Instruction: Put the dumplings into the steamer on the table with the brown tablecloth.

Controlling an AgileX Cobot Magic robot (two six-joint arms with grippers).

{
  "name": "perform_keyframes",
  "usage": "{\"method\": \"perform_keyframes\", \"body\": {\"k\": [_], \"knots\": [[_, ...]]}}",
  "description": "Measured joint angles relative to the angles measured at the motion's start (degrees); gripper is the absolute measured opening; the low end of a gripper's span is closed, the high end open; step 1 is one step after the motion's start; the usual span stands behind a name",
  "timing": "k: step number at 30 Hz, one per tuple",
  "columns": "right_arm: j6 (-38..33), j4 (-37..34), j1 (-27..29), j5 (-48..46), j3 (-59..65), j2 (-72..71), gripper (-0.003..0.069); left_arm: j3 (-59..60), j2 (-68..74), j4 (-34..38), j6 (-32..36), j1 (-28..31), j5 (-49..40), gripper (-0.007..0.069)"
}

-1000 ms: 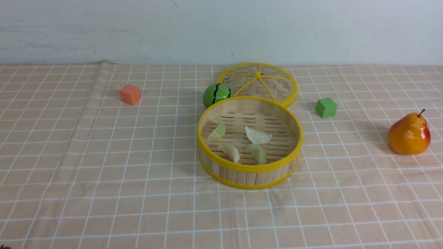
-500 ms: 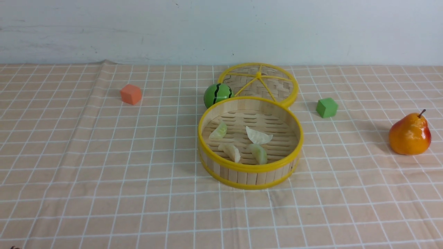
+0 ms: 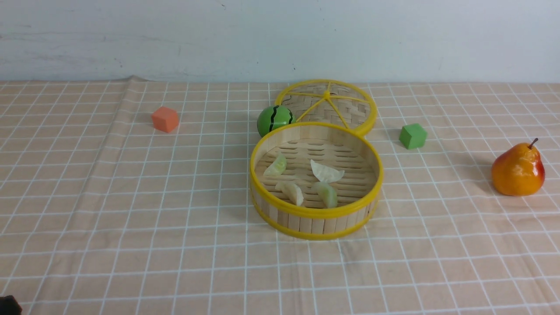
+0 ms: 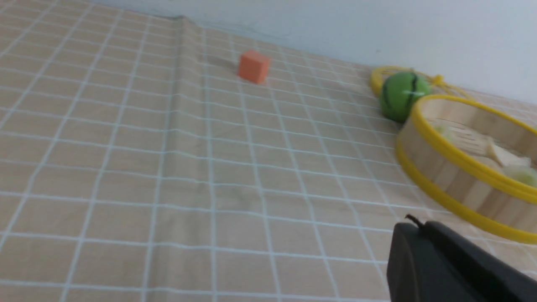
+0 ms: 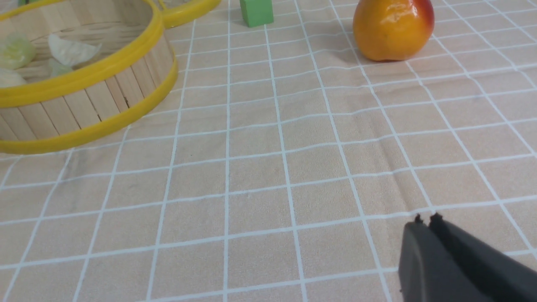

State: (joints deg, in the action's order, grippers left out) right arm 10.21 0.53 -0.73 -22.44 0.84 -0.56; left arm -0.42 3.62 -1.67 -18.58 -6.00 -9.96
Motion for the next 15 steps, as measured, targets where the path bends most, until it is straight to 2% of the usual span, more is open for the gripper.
{"method": "perform_keyframes", "body": {"k": [4,8,15], "knots": [[0.0,-0.1,0.0,0.0,0.0,0.0,0.0021,0.4,-3.6,0.1,1.6,5.2,-4.8,-0.0014],[0.0,-0.1,0.0,0.0,0.0,0.0,0.0021,1.1,-4.2,1.0,6.6,8.5,-9.0,-0.0014],[0.1,-0.1,0.0,0.0,0.0,0.0,0.0032,2.1,-4.2,2.5,7.8,9.6,-10.8,-0.0014]]}}
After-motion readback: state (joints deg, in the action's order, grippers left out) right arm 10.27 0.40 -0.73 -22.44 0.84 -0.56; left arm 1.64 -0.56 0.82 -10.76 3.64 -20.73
